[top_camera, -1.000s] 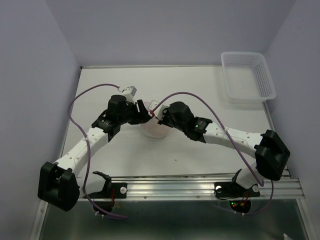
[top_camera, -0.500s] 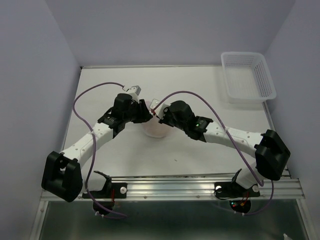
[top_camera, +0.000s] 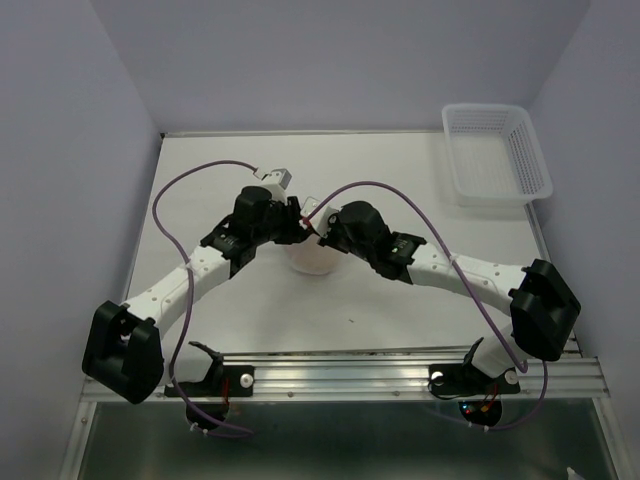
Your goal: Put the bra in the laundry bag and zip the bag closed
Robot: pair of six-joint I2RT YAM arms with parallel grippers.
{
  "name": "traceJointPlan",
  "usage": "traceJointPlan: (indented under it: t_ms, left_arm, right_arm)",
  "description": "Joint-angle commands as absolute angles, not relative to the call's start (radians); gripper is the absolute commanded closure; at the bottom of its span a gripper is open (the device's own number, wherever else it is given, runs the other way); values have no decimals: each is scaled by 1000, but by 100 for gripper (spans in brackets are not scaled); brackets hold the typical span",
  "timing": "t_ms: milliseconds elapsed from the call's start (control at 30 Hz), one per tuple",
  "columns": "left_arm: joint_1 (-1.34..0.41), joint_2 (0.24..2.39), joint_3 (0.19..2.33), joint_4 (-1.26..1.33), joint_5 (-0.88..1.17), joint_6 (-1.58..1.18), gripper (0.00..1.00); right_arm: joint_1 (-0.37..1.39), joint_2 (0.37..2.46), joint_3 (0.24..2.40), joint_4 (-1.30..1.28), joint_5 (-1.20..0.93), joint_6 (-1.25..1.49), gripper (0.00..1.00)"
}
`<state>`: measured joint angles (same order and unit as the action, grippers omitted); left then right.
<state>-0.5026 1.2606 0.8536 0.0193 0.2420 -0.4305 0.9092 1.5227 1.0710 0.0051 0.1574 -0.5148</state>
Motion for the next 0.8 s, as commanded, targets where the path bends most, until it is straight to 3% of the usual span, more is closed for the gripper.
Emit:
traceJointPlan:
  t_ms: [0, 133, 500, 533, 667, 767]
  left_arm:
    - [-518, 1262, 907, 69, 224, -414, 55]
    - [-520, 1272, 926, 55, 218, -423, 69]
    - [-520, 1227, 934, -44, 146, -426, 84]
    - [-520, 1221, 930, -52, 143, -425, 92]
    - [-520, 1201, 911, -101, 114, -423, 100]
    - [-520, 1180, 899, -132, 91, -428, 100]
  right_arm:
    - [905, 1502, 1103, 23, 143, -495, 93]
    - [905, 1500, 1100, 23, 143, -494, 93]
    - [873, 1494, 1098, 26, 196, -489, 93]
    - [873, 1491, 1097, 26, 201, -485, 93]
    - [821, 1471, 1083, 29, 213, -489, 95]
    - [772, 1456, 1069, 38, 221, -520, 99]
